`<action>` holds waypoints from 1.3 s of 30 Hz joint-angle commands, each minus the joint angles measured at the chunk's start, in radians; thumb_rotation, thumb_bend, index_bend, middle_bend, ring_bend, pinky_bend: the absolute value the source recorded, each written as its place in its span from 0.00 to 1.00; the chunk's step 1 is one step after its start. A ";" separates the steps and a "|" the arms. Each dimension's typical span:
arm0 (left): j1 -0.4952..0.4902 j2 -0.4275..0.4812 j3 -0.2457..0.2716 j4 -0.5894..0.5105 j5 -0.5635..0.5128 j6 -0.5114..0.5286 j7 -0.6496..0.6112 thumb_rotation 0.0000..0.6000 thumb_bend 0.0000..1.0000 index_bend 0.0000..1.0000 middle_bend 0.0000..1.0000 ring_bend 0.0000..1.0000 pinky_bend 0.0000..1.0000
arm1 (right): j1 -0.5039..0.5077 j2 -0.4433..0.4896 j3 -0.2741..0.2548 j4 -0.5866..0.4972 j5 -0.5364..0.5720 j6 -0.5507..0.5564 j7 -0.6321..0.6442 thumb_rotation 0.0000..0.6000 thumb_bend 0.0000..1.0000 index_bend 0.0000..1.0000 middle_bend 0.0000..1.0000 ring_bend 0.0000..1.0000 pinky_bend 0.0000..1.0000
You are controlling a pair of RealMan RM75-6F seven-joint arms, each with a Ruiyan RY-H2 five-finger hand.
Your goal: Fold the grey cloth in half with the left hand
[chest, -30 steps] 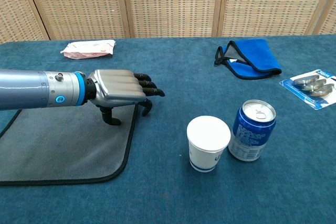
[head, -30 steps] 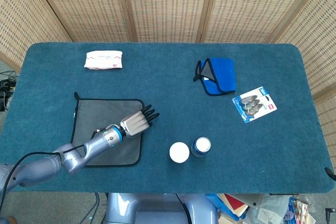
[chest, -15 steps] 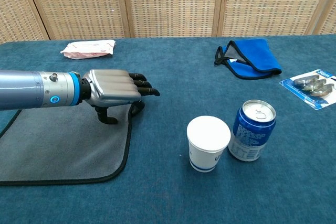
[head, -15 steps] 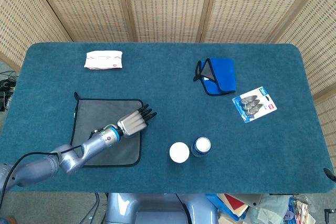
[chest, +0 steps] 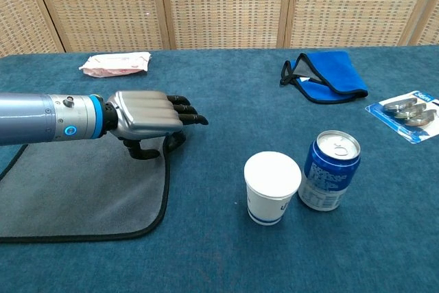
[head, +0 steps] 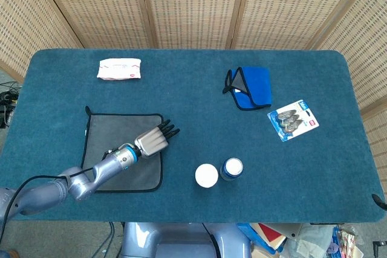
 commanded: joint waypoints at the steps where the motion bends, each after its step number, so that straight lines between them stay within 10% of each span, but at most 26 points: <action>1: -0.002 -0.003 0.002 0.004 0.000 0.004 -0.002 1.00 0.49 0.59 0.00 0.00 0.00 | 0.000 0.001 0.000 0.000 0.000 -0.001 0.001 1.00 0.00 0.01 0.00 0.00 0.00; 39: 0.243 0.145 0.177 0.118 0.121 0.369 -0.236 1.00 0.50 0.62 0.00 0.00 0.00 | -0.007 0.003 -0.023 -0.016 -0.048 0.017 -0.003 1.00 0.00 0.02 0.00 0.00 0.00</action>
